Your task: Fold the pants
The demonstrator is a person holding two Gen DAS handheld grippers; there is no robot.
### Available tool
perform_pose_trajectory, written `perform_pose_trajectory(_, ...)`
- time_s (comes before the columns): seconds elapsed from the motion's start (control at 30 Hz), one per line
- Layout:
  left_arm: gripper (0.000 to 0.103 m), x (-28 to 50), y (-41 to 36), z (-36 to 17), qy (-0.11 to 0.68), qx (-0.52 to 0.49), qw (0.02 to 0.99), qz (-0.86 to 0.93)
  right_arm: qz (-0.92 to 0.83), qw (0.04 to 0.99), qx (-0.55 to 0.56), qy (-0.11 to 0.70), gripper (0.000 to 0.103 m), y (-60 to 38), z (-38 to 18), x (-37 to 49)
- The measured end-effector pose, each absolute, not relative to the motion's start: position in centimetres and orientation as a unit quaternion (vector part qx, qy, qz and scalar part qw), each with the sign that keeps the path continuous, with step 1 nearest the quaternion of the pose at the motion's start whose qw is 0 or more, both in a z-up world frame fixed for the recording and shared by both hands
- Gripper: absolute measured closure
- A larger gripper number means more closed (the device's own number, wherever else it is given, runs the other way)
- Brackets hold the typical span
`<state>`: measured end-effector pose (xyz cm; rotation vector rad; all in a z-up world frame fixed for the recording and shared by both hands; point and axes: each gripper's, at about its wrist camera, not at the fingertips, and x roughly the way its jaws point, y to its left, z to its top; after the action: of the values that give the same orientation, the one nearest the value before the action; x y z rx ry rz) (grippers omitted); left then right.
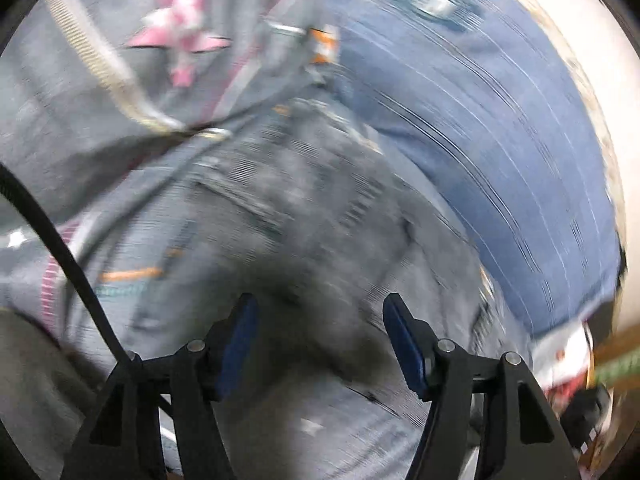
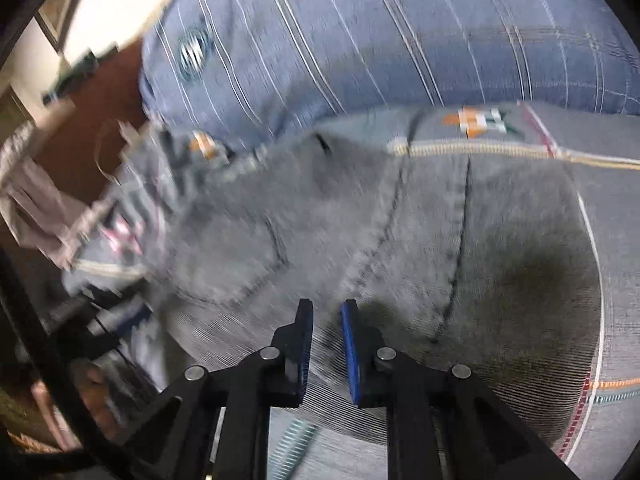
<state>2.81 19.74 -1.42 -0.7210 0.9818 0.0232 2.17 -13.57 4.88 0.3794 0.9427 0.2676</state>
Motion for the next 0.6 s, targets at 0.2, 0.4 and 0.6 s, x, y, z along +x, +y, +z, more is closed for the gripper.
perform_pose_trajectory(0.2,0.037,3.2,22.4,-3.3,0.478,-0.399,0.783,0.011,0.18,0.857,0.175,0.449,0.037,-8.8,6.8,3.9)
perform_pose_trajectory(0.4,0.037,4.5,21.7,-4.9,0.501,-0.409,0.762,-0.013,0.209,0.837,0.19,0.468,0.035,-4.4,4.4,6.8)
perform_pose_trajectory(0.6,0.038,5.7,21.3,-5.2,0.496,-0.425,0.758,0.003,0.202,0.838,0.147,0.486,0.035,-3.4,2.0,6.6)
